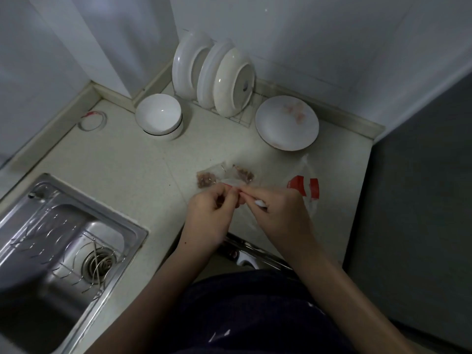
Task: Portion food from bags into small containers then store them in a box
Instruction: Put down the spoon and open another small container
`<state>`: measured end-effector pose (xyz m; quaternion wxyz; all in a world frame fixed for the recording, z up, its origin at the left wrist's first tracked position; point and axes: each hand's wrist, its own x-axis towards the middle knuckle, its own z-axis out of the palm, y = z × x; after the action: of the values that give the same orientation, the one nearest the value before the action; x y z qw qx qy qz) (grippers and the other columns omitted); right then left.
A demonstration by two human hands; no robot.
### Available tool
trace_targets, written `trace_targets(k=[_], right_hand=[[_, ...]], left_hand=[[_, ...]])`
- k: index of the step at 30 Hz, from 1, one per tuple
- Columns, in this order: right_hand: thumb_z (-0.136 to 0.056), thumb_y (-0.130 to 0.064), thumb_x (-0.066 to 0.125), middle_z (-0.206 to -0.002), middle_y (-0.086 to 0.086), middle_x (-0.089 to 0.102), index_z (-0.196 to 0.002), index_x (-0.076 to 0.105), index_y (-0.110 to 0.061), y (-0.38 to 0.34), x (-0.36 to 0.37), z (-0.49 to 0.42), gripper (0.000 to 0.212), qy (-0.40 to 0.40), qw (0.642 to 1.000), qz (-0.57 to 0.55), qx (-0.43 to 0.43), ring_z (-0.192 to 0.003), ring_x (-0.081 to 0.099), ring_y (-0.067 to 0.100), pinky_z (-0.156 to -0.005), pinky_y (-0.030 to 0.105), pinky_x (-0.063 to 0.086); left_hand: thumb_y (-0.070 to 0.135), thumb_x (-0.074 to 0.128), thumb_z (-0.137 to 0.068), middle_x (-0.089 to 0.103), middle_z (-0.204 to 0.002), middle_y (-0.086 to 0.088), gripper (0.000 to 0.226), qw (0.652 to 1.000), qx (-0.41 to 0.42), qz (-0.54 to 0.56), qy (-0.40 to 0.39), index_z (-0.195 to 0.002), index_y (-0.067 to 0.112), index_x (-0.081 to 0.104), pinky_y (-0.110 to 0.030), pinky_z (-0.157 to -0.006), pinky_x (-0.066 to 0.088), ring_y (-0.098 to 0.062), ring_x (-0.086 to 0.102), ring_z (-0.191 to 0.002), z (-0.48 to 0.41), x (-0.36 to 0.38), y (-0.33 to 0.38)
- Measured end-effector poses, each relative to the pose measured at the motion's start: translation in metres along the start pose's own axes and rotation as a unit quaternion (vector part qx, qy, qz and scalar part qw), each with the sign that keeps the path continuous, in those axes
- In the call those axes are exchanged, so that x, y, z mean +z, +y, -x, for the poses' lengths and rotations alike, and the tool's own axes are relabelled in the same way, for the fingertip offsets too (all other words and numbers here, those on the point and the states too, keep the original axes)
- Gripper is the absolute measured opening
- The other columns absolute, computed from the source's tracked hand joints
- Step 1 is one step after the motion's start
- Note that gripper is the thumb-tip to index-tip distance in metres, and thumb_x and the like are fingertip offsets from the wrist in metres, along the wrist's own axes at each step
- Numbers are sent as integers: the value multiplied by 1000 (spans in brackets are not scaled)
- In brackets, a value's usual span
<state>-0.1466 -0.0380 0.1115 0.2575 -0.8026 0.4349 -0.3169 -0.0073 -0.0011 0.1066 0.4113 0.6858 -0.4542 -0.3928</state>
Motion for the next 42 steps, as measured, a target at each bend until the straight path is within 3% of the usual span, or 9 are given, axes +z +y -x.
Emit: trace_targets(k=[6, 9, 21, 24, 27, 29, 34, 38, 42], right_hand=[[-92, -19, 59, -81, 8, 74, -102, 74, -8, 2, 2, 0, 21, -6, 998, -49, 27, -72, 70, 22, -62, 43, 55], [-92, -23, 58, -80, 5, 75, -100, 75, -10, 4, 1, -1, 22, 6, 996, -77, 42, -71, 71, 20, -61, 43, 55], [-91, -20, 63, -64, -3, 67, -87, 75, -13, 2, -7, -4, 14, -1, 985, -141, 104, -56, 62, 13, -56, 36, 52], [-87, -15, 67, -67, -9, 69, -83, 75, -9, 0, -10, -5, 10, 21, 977, -177, 121, -64, 65, 5, -63, 29, 54], [-83, -10, 71, -51, -24, 57, -76, 74, -5, 2, -12, -6, 9, 42, 971, -194, 136, -51, 55, -5, -55, 8, 41], [-81, -10, 73, -47, -25, 53, -74, 74, -5, 4, -13, -6, 9, 53, 965, -204, 157, -46, 51, -5, -53, 5, 35], [-79, -9, 75, -44, -21, 56, -72, 74, -8, 6, -16, -7, 8, 43, 950, -245, 189, -43, 53, -4, -51, 5, 37], [-83, -13, 72, -66, -10, 70, -81, 77, -7, 6, -15, -7, 8, 13, 965, -213, 155, -65, 66, 3, -68, 26, 55], [-87, -16, 67, -73, 0, 73, -85, 77, -11, 6, -12, -6, 12, 9, 976, -175, 129, -68, 68, 10, -64, 25, 54]], left_hand=[[27, 47, -101, 69, -82, 7, 29, 999, 7, -18, -46, -84, 18, 68, -22, -77, 47, 0, 62, -79, 2, -2, 4], [27, 47, -101, 69, -84, 4, 29, 999, 5, -12, -51, -87, 13, 69, -30, -81, 49, -9, 63, -84, 3, -3, 5], [26, 50, -100, 68, -76, 7, 32, 999, 20, -33, -31, -74, 16, 67, -15, -72, 44, -1, 62, -77, 0, 0, 14], [35, 49, -97, 68, -77, 3, 34, 999, 11, -25, -29, -74, 19, 67, -27, -72, 46, -13, 63, -77, -1, 4, 16], [38, 50, -97, 67, -76, -3, 34, 999, 16, -33, -26, -73, 21, 66, -43, -75, 47, -29, 62, -77, -1, 8, 17], [38, 50, -98, 67, -77, -4, 34, 999, 22, -41, -25, -74, 20, 67, -48, -75, 49, -30, 62, -78, -2, 10, 18], [39, 48, -99, 65, -72, -4, 37, 998, 30, -44, -20, -73, 20, 66, -42, -69, 44, -24, 60, -70, -3, 12, 20], [39, 48, -98, 67, -70, -5, 37, 996, 29, -84, -16, -75, 19, 68, -45, -68, 48, -21, 62, -68, -8, 10, 17], [29, 48, -100, 67, -70, -2, 35, 995, 33, -92, -20, -72, 20, 67, -33, -65, 44, -15, 59, -64, -13, 8, 15]])
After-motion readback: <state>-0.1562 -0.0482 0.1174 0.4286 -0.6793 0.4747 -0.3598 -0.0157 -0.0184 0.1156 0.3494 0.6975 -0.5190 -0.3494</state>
